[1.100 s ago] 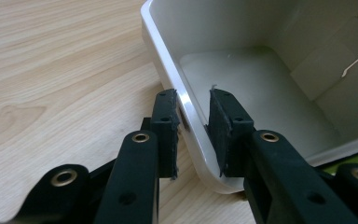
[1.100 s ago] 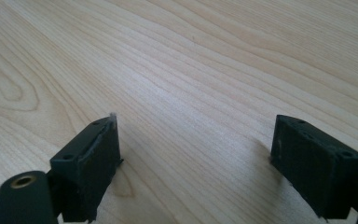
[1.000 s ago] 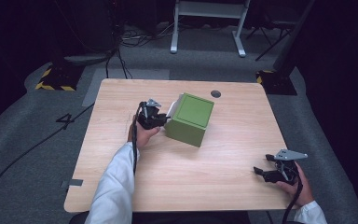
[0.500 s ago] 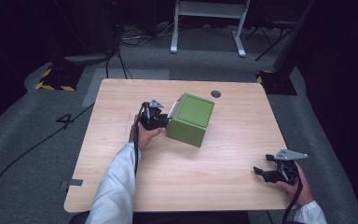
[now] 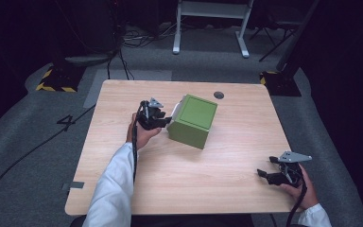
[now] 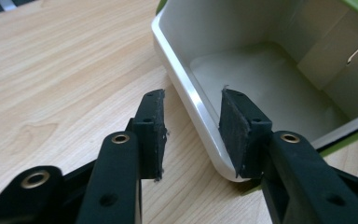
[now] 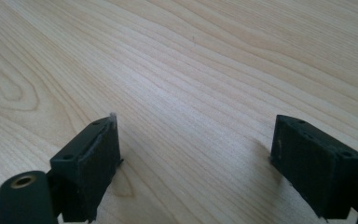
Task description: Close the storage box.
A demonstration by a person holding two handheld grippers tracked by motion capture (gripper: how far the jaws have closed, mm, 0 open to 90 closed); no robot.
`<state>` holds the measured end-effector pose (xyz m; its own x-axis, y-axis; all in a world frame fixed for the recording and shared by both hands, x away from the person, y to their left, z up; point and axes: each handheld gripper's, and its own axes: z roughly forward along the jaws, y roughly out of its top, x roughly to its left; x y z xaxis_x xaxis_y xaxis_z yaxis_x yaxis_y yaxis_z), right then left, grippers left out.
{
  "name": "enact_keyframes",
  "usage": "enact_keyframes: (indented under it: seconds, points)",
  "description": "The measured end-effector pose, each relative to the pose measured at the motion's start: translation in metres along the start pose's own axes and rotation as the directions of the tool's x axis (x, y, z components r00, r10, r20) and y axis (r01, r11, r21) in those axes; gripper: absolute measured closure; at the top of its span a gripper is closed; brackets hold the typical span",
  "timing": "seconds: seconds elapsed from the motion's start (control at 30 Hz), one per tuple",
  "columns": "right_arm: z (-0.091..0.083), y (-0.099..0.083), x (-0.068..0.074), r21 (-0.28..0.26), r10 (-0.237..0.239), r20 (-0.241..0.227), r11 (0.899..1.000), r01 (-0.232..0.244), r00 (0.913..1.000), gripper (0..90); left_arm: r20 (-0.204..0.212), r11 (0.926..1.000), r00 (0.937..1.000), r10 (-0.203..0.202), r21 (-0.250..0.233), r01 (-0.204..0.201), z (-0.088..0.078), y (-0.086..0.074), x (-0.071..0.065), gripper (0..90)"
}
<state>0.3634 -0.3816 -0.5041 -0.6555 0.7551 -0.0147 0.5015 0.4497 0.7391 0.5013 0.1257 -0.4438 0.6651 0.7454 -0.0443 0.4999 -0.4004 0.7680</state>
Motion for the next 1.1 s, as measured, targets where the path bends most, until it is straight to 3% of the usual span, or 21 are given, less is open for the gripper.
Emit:
enact_keyframes:
  seconds: [0.13, 0.37, 0.5, 0.67, 0.73, 0.8, 1.0, 1.03, 1.07, 1.1]
  points:
    - [0.0, 0.0, 0.0, 0.001, 0.001, -0.002, 1.0, -0.001, 1.0, 15.6, -0.071, 0.9993, 0.9974, 0.011, 0.037, -0.008, -0.008, -0.002, 0.006, 54.1]
    - [0.0, 0.0, 0.0, 0.001, 0.002, -0.002, 1.0, -0.002, 1.0, 15.7, -0.123, 0.9967, 0.9918, 0.034, 0.078, -0.024, -0.027, -0.014, 0.016, 45.4]
    - [0.0, 0.0, 0.0, 0.001, 0.002, -0.002, 1.0, -0.002, 1.0, 15.6, -0.13, 0.9956, 0.9906, 0.043, 0.088, -0.032, -0.037, -0.021, 0.018, 40.0]
    - [0.0, 0.0, 0.0, 0.001, 0.002, -0.002, 1.0, -0.002, 1.0, 15.6, -0.169, 0.9894, 0.9818, 0.086, 0.13, -0.065, -0.048, -0.031, 0.014, 27.9]
    - [0.0, 0.0, 0.0, 0.001, 0.002, -0.003, 1.0, -0.002, 1.0, 15.6, -0.164, 0.9872, 0.9817, 0.096, 0.142, -0.073, -0.052, -0.035, 0.011, 24.5]
    - [0.0, 0.0, 0.0, 0.001, 0.002, -0.002, 1.0, -0.002, 1.0, 15.6, -0.18, 0.9841, 0.9771, 0.113, 0.156, -0.085, -0.054, -0.039, 0.008, 24.2]
    - [0.0, 0.0, 0.0, 0.001, 0.002, -0.002, 1.0, -0.002, 1.0, 15.4, -0.144, 0.9817, 0.9818, 0.124, 0.162, -0.1, -0.061, -0.05, 0.002, 20.3]
    - [0.0, 0.0, 0.0, 0.002, 0.002, -0.002, 1.0, -0.002, 1.0, 15.4, -0.131, 0.976, 0.9806, 0.146, 0.181, -0.121, -0.062, -0.056, -0.001, 19.1]
    - [0.0, 0.0, 0.0, 0.002, 0.003, -0.002, 1.0, -0.003, 1.0, 15.5, -0.131, 0.976, 0.9806, 0.146, 0.181, -0.121, -0.062, -0.056, -0.001, 18.2]
    - [0.0, 0.0, 0.0, 0.001, 0.002, -0.002, 1.0, -0.002, 1.0, 15.5, -0.126, 0.9687, 0.9786, 0.163, 0.209, -0.134, -0.062, -0.062, -0.006, 17.2]
